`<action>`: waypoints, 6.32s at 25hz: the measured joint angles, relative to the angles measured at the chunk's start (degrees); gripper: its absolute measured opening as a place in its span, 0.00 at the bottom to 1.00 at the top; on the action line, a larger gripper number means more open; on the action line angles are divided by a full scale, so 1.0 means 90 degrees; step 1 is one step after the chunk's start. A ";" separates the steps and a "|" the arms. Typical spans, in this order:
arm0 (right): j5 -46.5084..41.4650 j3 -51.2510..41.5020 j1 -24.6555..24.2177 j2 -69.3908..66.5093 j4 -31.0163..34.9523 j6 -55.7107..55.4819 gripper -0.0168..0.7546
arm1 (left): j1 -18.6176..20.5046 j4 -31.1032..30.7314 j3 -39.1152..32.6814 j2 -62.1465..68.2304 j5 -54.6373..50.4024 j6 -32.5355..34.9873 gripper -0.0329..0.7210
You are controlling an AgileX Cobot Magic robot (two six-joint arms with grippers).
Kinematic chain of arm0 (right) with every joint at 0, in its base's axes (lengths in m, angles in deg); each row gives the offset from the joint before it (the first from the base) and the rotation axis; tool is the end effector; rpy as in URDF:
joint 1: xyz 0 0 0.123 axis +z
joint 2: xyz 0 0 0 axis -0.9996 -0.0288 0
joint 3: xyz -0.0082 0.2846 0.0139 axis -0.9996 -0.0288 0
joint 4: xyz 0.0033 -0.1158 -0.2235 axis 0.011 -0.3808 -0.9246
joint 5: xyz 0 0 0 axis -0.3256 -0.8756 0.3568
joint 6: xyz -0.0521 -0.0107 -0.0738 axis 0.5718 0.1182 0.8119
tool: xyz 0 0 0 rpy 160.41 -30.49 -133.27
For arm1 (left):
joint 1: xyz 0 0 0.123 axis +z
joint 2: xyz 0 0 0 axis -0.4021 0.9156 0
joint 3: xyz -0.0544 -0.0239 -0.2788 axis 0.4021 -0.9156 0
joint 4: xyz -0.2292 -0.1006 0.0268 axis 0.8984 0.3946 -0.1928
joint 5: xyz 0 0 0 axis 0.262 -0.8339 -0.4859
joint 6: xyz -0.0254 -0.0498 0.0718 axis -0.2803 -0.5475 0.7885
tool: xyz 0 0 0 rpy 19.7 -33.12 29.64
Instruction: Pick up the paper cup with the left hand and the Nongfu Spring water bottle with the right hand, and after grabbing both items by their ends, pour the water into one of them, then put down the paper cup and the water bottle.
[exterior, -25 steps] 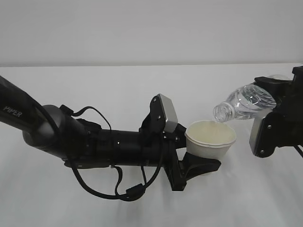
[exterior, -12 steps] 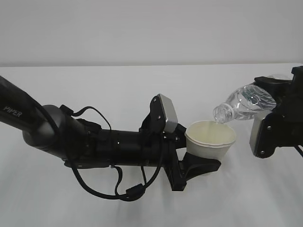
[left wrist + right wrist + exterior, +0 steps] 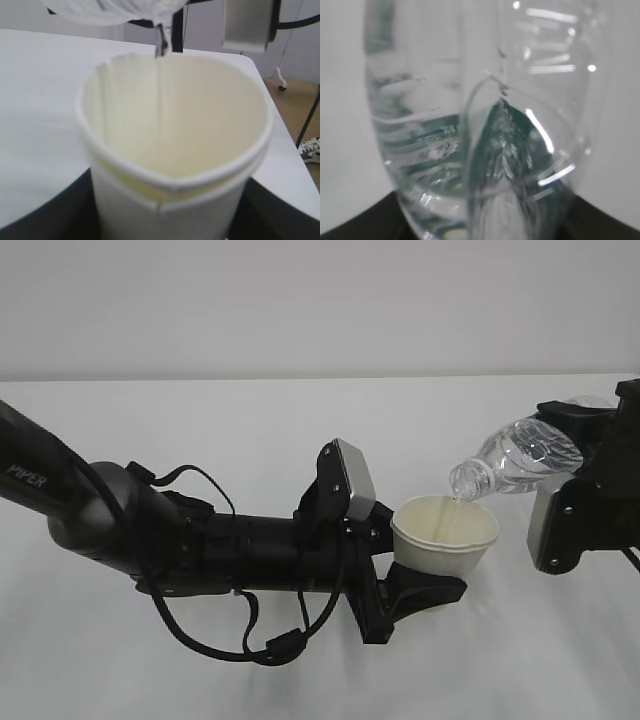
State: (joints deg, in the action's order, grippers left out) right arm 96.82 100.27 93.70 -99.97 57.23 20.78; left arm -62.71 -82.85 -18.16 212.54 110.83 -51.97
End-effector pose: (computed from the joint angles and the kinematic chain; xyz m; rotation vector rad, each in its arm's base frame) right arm 0.2656 0.0414 0.1641 -1.4867 1.0644 -0.9749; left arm 0.2725 -0.3010 0.0963 1.2248 1.4793 -1.0791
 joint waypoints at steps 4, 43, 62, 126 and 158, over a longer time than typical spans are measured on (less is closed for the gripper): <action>0.0008 0.0000 0.0000 0.0000 0.0000 0.0000 0.50 | 0.0000 0.0000 0.0000 0.0000 0.0000 0.0000 0.65; 0.0028 0.0000 0.0000 0.0000 0.0000 0.0054 0.50 | 0.0000 0.0000 0.0000 0.0000 0.0000 0.0000 0.65; 0.0052 0.0000 0.0000 0.0000 -0.0019 0.0068 0.50 | 0.0000 0.0000 0.0000 0.0000 -0.0015 0.0000 0.65; 0.0115 0.0000 0.0000 0.0000 -0.0146 0.0228 0.50 | 0.0000 0.0000 0.0000 0.0000 -0.0044 0.0000 0.65; 0.0126 0.0000 0.0000 0.0000 -0.0146 0.0318 0.50 | 0.0000 0.0000 0.0000 0.0000 -0.0044 0.0000 0.65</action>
State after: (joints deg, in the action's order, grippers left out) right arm 97.95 100.27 93.70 -99.97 55.91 23.64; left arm -62.71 -82.85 -18.16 212.54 110.43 -51.97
